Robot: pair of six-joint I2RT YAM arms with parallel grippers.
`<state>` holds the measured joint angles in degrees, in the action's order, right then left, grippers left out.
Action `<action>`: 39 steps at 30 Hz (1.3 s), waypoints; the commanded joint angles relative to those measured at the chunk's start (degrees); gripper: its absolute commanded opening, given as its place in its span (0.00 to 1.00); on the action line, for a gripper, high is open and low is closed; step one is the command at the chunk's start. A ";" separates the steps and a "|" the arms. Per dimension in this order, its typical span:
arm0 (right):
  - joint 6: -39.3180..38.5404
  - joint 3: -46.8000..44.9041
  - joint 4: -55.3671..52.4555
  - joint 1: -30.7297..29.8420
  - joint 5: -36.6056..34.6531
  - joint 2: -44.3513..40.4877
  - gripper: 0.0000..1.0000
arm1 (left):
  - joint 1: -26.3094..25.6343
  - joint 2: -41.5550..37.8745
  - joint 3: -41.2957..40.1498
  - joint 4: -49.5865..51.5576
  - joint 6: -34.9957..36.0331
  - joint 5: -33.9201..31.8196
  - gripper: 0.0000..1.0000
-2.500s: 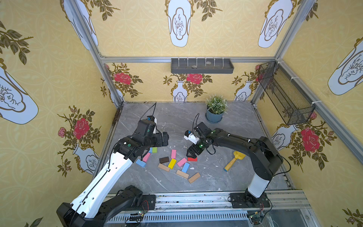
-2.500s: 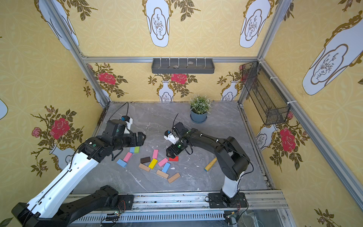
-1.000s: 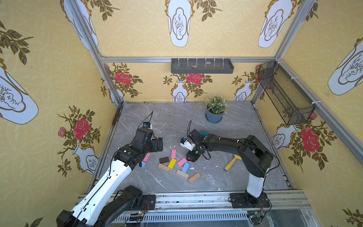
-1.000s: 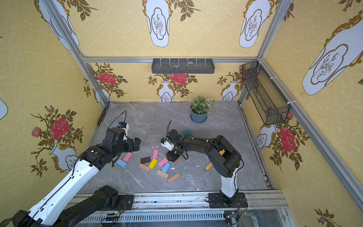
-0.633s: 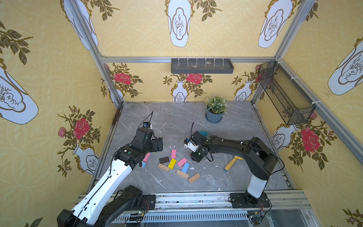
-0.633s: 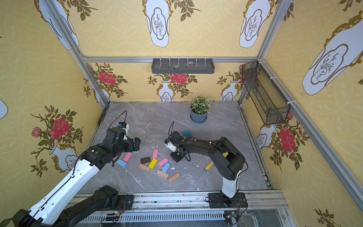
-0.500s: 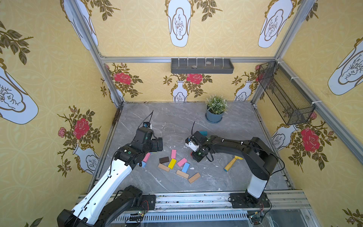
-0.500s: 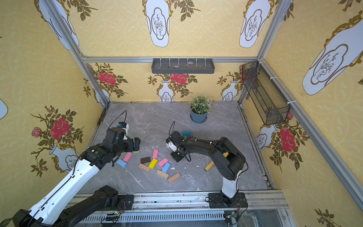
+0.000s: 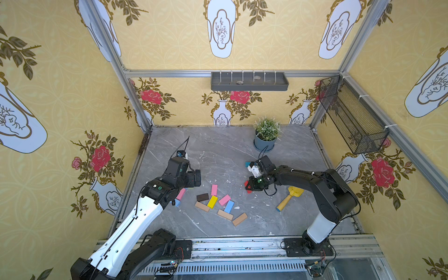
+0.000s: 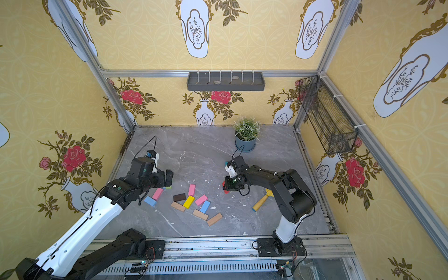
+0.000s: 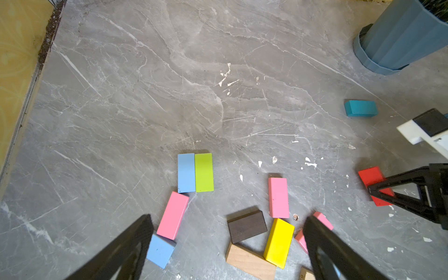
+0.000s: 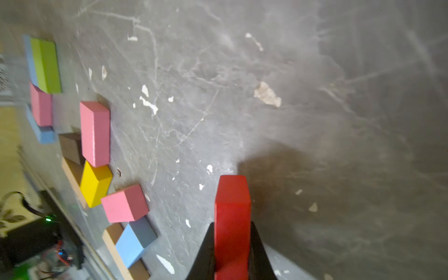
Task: Assemble the number 8 with building blocks
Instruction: Move the building block to the center of the board.
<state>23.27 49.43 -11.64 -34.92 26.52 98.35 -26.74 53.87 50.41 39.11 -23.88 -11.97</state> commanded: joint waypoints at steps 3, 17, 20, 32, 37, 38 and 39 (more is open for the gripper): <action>13.64 -3.72 13.44 2.82 8.64 1.15 0.00 | 0.09 -0.07 -0.42 0.21 0.16 -0.34 1.00; 20.94 -6.63 23.18 5.46 10.45 5.28 0.22 | 0.09 -0.25 -0.49 0.35 0.16 -0.43 1.00; 20.07 -6.26 21.31 5.56 8.73 4.74 0.29 | 0.11 -0.25 -0.49 0.29 0.18 -0.43 1.00; 15.35 -4.27 12.17 5.91 2.33 1.68 0.53 | 0.11 -0.42 -0.49 0.31 0.15 -0.54 1.00; 13.66 -3.38 9.12 5.74 -0.68 0.15 0.56 | 0.11 -0.52 -0.49 0.32 0.12 -0.62 1.00; 13.26 -3.02 8.49 5.57 -1.23 -0.21 0.57 | 0.11 -0.59 -0.49 0.29 -0.03 -0.68 1.00; 12.80 -2.72 7.76 5.27 -1.97 -0.66 0.58 | 0.11 -0.65 -0.49 0.34 -0.11 -0.77 1.00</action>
<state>38.22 46.17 1.50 -29.23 29.39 98.41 -26.68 53.34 50.30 39.46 -24.03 -12.01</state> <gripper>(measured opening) 0.572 0.997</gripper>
